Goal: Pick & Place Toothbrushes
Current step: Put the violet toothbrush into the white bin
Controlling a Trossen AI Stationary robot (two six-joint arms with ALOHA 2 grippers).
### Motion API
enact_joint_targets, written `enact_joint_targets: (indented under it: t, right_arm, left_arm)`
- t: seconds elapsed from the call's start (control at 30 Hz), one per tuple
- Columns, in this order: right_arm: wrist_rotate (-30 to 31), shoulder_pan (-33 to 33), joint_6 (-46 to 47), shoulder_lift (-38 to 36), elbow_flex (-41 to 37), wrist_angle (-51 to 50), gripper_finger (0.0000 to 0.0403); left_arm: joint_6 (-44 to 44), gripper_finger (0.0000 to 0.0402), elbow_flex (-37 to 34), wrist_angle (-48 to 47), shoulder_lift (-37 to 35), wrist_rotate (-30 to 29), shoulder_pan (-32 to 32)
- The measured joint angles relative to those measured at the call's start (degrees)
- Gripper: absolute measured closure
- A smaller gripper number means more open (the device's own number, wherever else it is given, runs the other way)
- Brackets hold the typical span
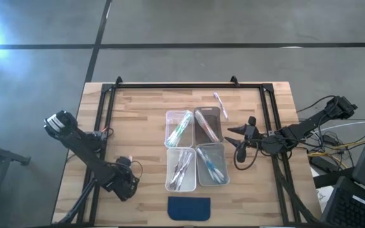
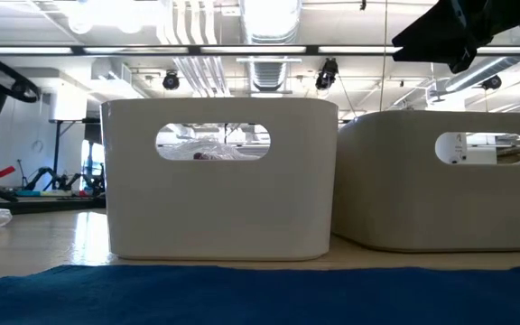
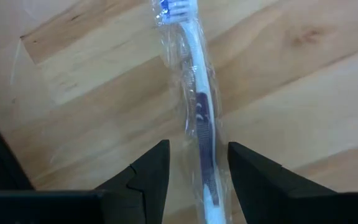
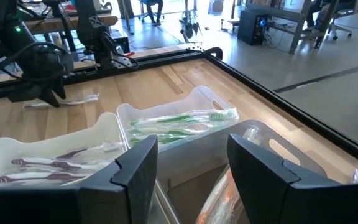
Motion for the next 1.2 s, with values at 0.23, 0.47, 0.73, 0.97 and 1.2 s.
enact_joint_targets:
  t: [0.23, 0.47, 0.73, 0.97, 1.2]
  right_arm:
    - [0.0, 0.0, 0.0, 0.0, 0.0, 0.0, 0.0202]
    - [0.0, 0.0, 0.0, 0.0, 0.0, 0.0, 0.0218]
    - [0.0, 0.0, 0.0, 0.0, 0.0, 0.0, 0.0240]
    - [0.0, 0.0, 0.0, 0.0, 0.0, 0.0, 0.0258]
    - [0.0, 0.0, -0.1, 0.0, 0.0, 0.0, 0.0277]
  left_arm:
    - [0.1, 0.0235, -1.9, 2.8, -0.1, 0.1, 0.4]
    - [0.3, 0.0273, -2.0, 3.6, -0.2, 0.3, 0.5]
    - [1.1, 0.0342, -2.0, 4.2, -0.2, 0.4, 0.7]
    - [1.4, 0.0386, -2.0, 4.3, -0.3, -0.2, 1.0]
    - [1.7, 0.0369, -2.2, 4.4, -0.9, -0.7, 1.0]
